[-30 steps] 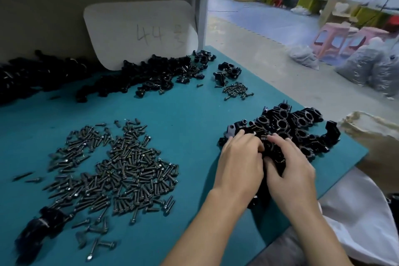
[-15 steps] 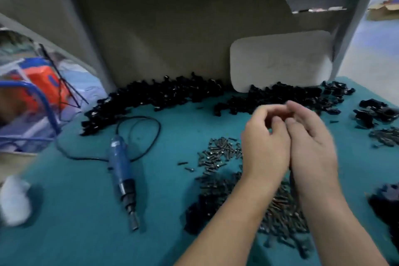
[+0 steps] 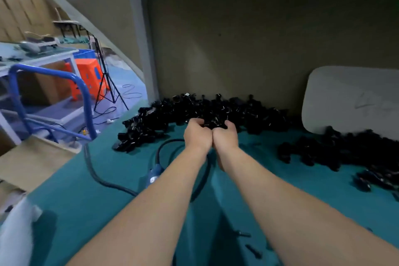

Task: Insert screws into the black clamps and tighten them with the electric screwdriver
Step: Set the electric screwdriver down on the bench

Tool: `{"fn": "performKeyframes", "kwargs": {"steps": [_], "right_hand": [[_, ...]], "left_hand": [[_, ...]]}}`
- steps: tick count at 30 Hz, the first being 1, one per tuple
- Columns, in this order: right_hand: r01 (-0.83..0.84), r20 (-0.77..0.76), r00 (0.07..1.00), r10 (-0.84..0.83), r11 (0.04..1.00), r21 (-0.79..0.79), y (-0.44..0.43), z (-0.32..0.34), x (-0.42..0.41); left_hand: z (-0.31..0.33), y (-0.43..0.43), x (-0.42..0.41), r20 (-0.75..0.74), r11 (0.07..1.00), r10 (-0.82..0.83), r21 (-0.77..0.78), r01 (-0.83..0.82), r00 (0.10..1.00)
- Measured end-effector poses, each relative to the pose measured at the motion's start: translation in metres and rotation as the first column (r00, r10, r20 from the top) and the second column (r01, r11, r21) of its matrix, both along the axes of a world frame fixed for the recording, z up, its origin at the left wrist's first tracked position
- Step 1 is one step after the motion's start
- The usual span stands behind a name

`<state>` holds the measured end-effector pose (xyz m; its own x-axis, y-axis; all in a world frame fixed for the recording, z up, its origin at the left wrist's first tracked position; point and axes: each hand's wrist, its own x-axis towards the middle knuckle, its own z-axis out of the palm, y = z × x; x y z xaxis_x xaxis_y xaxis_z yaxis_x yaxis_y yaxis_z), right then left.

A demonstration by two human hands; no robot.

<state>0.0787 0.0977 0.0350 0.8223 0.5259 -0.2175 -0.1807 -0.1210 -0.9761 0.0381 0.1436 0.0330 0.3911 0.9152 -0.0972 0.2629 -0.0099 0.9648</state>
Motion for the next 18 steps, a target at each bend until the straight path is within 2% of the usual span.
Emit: {"fn": "performKeyframes", "kwargs": {"steps": [5, 11, 18], "right_hand": [[0.005, 0.224, 0.974, 0.027, 0.990, -0.142, 0.051, -0.027, 0.060], [0.040, 0.474, 0.878, 0.067, 0.976, -0.213, 0.068, -0.061, 0.087], [0.149, 0.441, 0.892, -0.097, 0.985, -0.086, 0.055, -0.065, 0.075]], "left_hand": [[-0.024, 0.053, 0.048, -0.117, 0.998, -0.068, -0.012, 0.067, 0.991], [-0.053, 0.075, 0.066, -0.255, 0.973, -0.038, 0.210, 0.093, 0.966], [-0.048, 0.062, 0.052, -0.294, 0.939, 0.058, 0.340, 0.047, 0.954]]}}
